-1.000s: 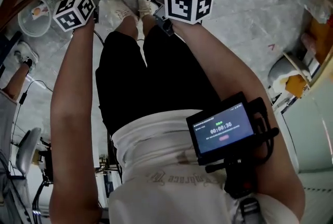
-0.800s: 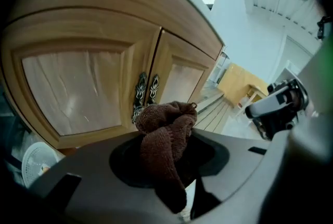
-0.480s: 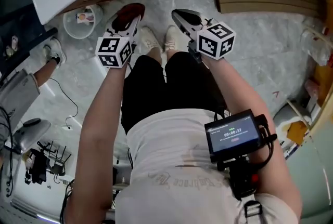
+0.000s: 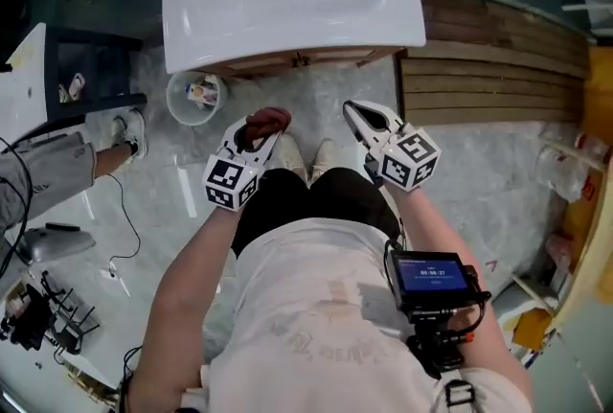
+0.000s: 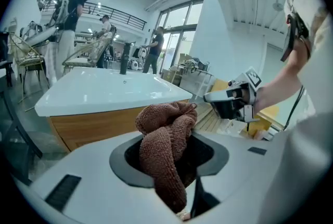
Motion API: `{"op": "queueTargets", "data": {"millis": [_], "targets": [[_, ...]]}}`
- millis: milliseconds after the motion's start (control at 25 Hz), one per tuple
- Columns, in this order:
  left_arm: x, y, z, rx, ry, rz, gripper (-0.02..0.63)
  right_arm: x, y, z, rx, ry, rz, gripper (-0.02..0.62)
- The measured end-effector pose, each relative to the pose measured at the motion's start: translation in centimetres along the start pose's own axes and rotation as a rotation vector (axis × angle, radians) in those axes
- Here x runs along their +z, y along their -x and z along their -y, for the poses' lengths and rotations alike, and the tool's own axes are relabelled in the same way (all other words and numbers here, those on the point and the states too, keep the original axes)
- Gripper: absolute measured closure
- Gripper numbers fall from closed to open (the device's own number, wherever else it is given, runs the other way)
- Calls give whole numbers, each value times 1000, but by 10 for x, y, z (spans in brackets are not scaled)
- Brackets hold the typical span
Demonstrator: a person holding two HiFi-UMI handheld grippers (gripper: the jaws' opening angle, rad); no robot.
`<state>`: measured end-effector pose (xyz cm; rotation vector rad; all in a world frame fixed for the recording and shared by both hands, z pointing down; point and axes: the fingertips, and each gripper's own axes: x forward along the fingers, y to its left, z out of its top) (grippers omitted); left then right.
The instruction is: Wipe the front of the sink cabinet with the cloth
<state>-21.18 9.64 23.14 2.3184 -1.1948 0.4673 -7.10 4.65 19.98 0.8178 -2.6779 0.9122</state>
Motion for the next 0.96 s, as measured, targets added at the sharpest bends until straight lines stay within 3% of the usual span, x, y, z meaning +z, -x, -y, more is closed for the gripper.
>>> {"op": "queueTargets", "data": {"millis": [160,360,600,960], "targets": [[16,36,12,-31,-5,38,442,25,11,-33,14,55,21,583],[45,69,10,-19,-70,81,442,48,35,-67,16,87,56,583],[81,101,10,-15,-34,155,442,50,43,-91,2,105,69,583],[73,117,30,-36,-16,148,442,50,39,-115,-5,121,92,583]]}}
